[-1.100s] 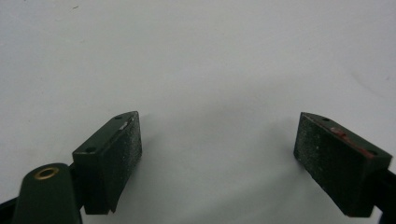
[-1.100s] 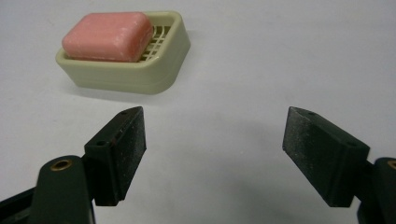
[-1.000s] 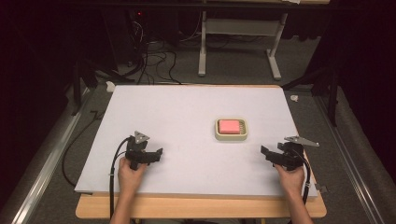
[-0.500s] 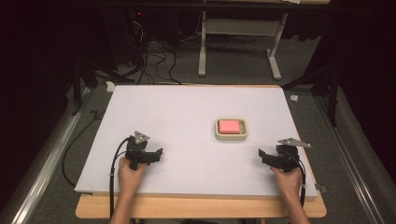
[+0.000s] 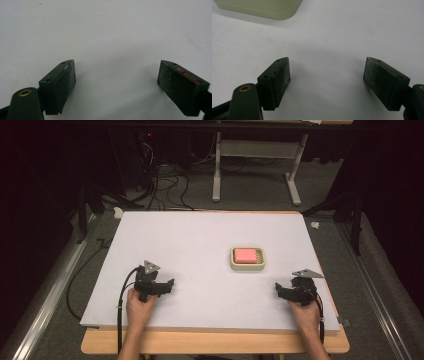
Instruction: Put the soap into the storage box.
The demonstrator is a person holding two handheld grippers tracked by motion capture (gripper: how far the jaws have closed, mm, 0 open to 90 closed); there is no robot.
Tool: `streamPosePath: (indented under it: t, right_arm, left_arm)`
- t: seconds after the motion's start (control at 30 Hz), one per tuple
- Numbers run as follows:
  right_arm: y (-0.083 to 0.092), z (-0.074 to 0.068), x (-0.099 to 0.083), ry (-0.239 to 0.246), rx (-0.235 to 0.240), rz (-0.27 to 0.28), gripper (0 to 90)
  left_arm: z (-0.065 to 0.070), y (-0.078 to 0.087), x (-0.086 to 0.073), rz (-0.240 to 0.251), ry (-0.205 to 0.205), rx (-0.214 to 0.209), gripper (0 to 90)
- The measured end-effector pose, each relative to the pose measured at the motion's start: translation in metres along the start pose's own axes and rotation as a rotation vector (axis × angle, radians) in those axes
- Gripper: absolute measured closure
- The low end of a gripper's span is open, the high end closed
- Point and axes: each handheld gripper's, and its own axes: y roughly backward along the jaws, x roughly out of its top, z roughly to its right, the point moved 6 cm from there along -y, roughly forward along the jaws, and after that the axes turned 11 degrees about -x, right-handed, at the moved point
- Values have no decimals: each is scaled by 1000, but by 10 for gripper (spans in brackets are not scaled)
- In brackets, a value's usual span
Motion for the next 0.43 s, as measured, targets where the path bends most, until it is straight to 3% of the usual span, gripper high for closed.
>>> streamPosePath:
  t: [0.43]
  right_arm:
    - [-1, -1, -1, 3, 0, 5, 213]
  left_arm:
    - [0, 0, 0, -1, -2, 1, 158]
